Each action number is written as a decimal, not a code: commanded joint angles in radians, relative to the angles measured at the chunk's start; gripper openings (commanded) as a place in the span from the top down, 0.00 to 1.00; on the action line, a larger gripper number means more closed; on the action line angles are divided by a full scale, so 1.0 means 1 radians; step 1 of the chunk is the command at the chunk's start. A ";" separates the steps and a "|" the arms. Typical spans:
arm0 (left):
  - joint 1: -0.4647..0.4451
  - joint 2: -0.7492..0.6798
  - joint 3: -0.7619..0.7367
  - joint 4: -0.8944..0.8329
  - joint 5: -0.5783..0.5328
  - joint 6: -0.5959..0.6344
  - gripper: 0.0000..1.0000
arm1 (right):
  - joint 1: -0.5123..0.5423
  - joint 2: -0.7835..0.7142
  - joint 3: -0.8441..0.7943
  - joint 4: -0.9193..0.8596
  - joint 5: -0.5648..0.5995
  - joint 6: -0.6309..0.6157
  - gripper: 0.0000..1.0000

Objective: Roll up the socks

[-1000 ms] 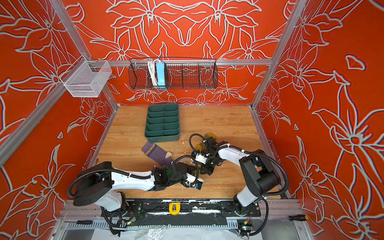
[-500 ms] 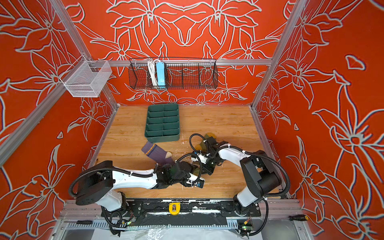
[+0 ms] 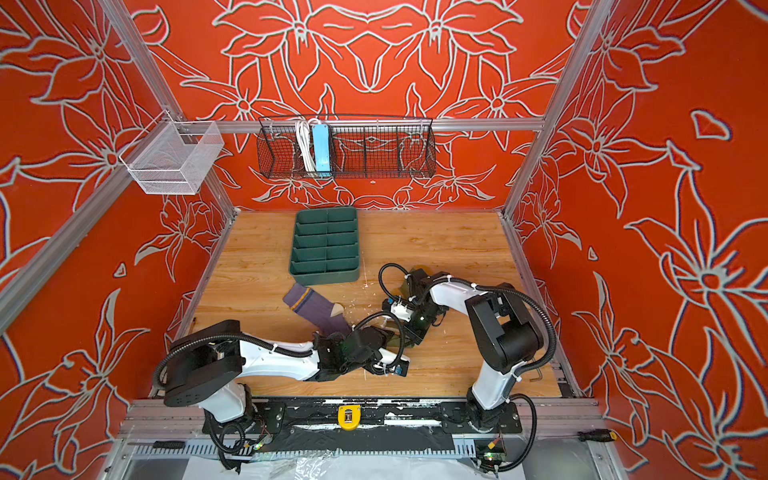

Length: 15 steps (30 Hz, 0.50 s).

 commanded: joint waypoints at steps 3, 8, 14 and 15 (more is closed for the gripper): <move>0.013 0.110 0.038 0.080 -0.033 -0.006 0.40 | -0.006 0.043 0.000 0.009 0.033 -0.003 1.00; 0.043 0.142 0.056 0.054 -0.019 -0.048 0.44 | -0.006 0.043 0.007 0.003 0.006 -0.006 1.00; 0.076 0.161 0.062 -0.032 0.042 -0.065 0.50 | -0.006 0.023 0.008 0.006 -0.016 -0.005 1.00; 0.081 0.164 0.065 -0.048 0.057 -0.070 0.55 | -0.006 0.015 0.005 0.010 -0.017 -0.005 1.00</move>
